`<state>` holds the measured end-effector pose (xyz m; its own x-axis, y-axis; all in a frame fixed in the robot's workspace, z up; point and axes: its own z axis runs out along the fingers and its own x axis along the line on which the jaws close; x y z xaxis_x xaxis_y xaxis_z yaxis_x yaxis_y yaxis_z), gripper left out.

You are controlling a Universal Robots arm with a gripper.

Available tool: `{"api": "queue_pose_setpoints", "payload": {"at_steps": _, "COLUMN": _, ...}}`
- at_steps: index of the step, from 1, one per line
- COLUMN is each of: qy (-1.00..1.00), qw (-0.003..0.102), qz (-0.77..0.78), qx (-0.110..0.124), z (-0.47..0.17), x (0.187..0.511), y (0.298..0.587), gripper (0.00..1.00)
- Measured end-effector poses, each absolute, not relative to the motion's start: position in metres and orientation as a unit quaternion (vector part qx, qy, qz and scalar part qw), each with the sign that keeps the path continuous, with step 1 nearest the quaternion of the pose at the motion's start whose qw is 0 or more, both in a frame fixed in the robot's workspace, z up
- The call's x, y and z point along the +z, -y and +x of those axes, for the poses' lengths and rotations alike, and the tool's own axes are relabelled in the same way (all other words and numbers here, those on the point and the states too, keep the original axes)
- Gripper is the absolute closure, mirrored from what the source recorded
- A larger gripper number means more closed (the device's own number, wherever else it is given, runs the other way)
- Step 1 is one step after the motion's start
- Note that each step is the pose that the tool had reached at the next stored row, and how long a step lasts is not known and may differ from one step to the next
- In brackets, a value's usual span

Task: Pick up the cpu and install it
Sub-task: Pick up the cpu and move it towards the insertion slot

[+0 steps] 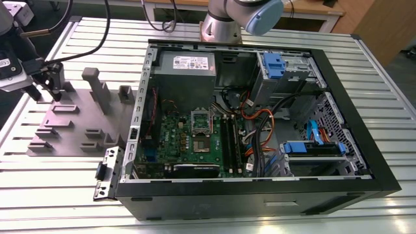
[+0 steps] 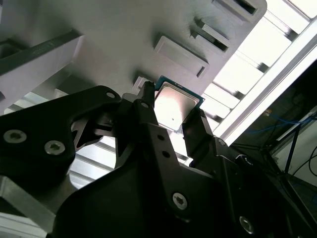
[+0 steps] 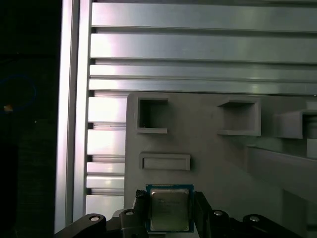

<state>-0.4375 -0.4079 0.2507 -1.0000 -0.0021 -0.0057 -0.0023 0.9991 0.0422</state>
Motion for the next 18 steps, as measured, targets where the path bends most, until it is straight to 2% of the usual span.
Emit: {"api": "queue_pose_setpoints", "payload": {"at_steps": 18, "qy": -1.0, "qw": 0.003, "qz": -0.001, "qx": 0.021, "z": -0.4375, "x": 0.2582, "y": 0.4079, "gripper": 0.53}}
